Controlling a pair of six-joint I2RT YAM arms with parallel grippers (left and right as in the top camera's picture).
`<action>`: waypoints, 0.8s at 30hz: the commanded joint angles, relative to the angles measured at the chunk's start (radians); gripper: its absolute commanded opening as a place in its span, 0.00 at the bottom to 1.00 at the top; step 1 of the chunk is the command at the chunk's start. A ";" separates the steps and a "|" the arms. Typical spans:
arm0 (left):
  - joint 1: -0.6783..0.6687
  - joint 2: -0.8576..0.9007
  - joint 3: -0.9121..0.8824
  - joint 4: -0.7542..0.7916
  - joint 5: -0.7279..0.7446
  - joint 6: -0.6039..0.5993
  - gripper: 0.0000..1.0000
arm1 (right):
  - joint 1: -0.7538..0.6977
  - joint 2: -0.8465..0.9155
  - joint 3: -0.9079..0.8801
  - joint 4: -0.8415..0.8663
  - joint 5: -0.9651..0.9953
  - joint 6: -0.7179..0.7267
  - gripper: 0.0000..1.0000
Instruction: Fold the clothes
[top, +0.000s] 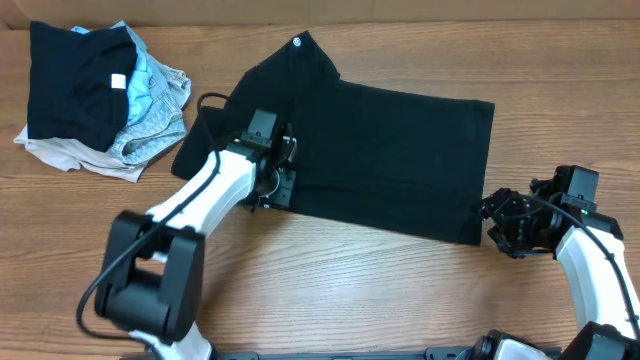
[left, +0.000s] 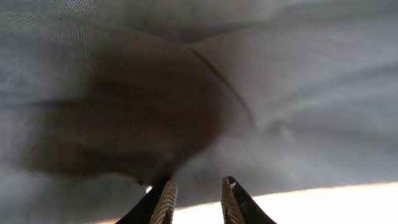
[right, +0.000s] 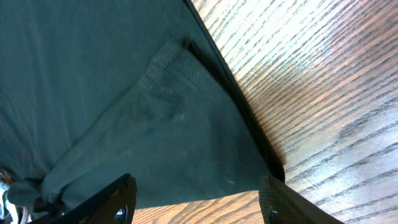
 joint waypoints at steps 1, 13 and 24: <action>0.019 0.051 -0.006 0.038 -0.051 -0.026 0.30 | 0.005 0.001 0.021 0.000 -0.005 -0.006 0.67; 0.019 0.047 0.058 0.012 -0.090 -0.041 0.27 | 0.005 0.001 0.021 0.011 -0.004 -0.006 0.67; 0.019 0.049 0.058 0.020 -0.129 -0.041 0.30 | 0.005 0.001 0.021 0.012 -0.004 -0.006 0.67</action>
